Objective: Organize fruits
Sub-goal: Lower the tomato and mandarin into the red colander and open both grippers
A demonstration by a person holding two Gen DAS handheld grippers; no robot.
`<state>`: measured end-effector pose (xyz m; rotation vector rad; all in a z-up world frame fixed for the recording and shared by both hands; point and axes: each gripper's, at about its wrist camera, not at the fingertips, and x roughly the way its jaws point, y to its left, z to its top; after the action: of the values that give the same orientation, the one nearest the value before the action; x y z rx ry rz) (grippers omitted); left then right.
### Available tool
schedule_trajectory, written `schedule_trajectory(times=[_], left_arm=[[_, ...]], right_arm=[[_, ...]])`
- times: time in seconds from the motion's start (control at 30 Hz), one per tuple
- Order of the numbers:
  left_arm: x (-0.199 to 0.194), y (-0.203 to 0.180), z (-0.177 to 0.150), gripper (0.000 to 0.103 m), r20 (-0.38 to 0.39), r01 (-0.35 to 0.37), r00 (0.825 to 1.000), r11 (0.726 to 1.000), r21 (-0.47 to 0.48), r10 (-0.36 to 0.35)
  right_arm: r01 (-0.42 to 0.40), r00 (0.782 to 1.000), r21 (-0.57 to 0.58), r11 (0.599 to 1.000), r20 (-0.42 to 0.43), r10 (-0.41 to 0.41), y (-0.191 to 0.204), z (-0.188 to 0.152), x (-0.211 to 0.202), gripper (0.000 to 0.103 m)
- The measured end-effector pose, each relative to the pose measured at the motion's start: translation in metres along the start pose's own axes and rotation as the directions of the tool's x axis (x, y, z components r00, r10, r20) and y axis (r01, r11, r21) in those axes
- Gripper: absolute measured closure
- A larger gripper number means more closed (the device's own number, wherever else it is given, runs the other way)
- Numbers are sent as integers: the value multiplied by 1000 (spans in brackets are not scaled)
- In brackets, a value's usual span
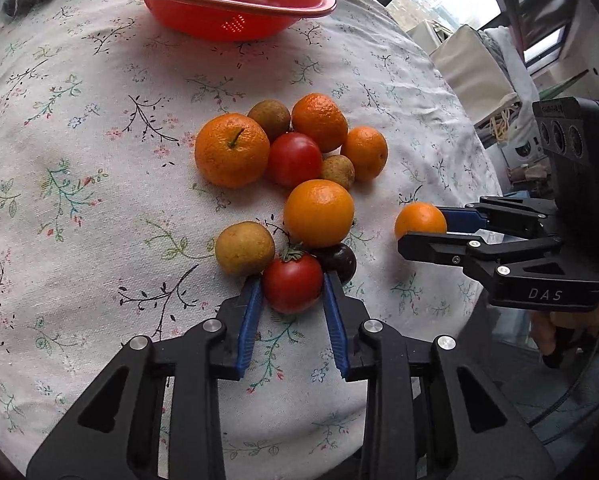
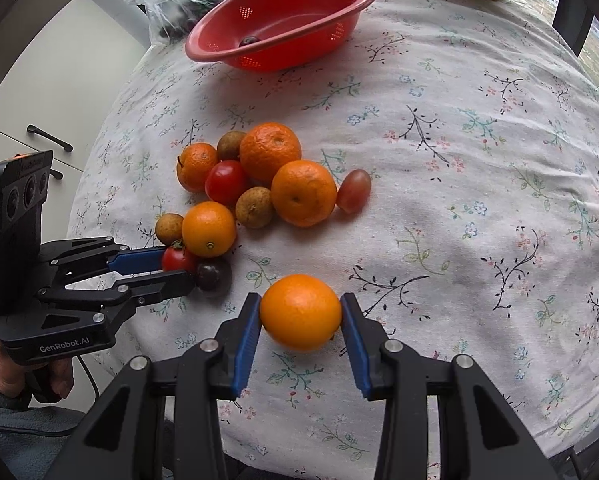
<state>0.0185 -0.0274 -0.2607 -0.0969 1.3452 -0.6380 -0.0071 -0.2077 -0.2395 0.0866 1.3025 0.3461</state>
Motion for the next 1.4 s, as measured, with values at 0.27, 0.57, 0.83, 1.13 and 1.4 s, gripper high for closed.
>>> schedule_trajectory(times=[0.27, 0.57, 0.83, 1.13, 1.4], left_arm=[[-4, 1, -5, 75, -6, 4, 1000, 1000, -13, -4], [-19, 4, -17, 75, 1, 22, 1000, 999, -32, -22], [-39, 8, -17, 75, 40, 19, 999, 999, -43, -17], [-87, 25, 39, 75, 169, -33, 985, 999, -40, 39], [-108, 29, 135, 75, 251, -119, 962, 993, 18, 111]], right_arm=[[0, 1000, 2, 1000, 6, 0, 2, 1, -1, 60], [-8, 1000, -9, 1000, 12, 9, 1, 6, -5, 61], [-10, 1000, -8, 1000, 10, 10, -3, 12, -7, 61], [-5, 995, 115, 993, 101, -7, -46, 50, -35, 61], [-35, 969, 107, 994, 249, 7, -52, 140, -76, 61]])
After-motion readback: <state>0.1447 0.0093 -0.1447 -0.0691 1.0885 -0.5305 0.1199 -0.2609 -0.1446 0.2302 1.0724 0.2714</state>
